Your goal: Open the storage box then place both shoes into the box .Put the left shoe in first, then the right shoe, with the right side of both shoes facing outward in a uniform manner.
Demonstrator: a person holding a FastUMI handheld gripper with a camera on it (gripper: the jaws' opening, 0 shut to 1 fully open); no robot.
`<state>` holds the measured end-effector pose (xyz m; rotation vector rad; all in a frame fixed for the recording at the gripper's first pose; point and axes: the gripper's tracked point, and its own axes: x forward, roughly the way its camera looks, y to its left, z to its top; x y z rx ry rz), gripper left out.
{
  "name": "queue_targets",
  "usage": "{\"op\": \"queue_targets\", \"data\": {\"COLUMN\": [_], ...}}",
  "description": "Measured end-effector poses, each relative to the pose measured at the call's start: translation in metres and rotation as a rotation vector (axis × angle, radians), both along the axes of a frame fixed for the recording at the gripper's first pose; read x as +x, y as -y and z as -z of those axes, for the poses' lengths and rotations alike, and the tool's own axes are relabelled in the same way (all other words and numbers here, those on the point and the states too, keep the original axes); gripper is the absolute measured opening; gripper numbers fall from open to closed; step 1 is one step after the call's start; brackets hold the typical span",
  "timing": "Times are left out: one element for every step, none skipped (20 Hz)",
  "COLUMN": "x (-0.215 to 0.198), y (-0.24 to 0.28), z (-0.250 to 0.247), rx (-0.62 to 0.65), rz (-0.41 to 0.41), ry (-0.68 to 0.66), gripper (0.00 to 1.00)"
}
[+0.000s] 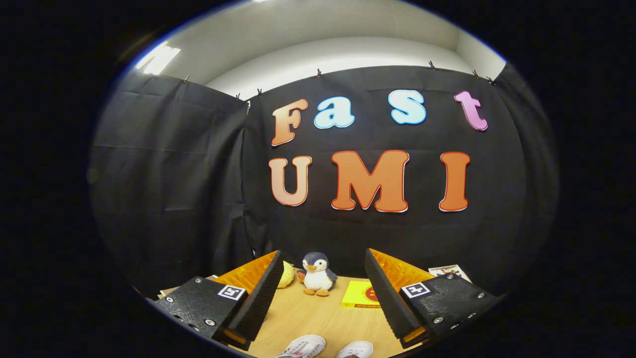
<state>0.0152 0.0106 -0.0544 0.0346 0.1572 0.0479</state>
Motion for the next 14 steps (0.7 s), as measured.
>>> {"op": "queue_targets", "data": {"x": [0.003,0.006,0.009,0.010,0.011,0.011,0.011,0.010,0.010,0.009,0.009,0.007,0.005,0.003], "y": [-0.004,-0.009,-0.014,-0.019,-0.024,-0.030,-0.036,-0.043,-0.049,-0.054,-0.059,-0.064,-0.070,-0.074], "z": [0.005,0.010,0.016,0.023,0.029,0.037,0.044,0.051,0.060,0.068,0.076,0.083,0.089,0.096], "rx": [0.021,0.042,0.062,0.080,0.096,0.114,0.133,0.155,0.177,0.195,0.211,0.229,0.251,0.276], "rz": [-0.009,-0.022,-0.036,-0.050,-0.064,-0.079,-0.094,-0.105,-0.118,-0.128,-0.139,-0.149,-0.163,-0.177], "ry": [-0.015,-0.034,-0.054,-0.076,-0.099,-0.122,-0.146,-0.171,-0.196,-0.225,-0.252,-0.279,-0.304,-0.328], "gripper": [0.98,0.98,0.98,0.98,0.98,0.98,0.98,0.98,0.98,0.99,0.98,0.98,0.98,0.98]}}
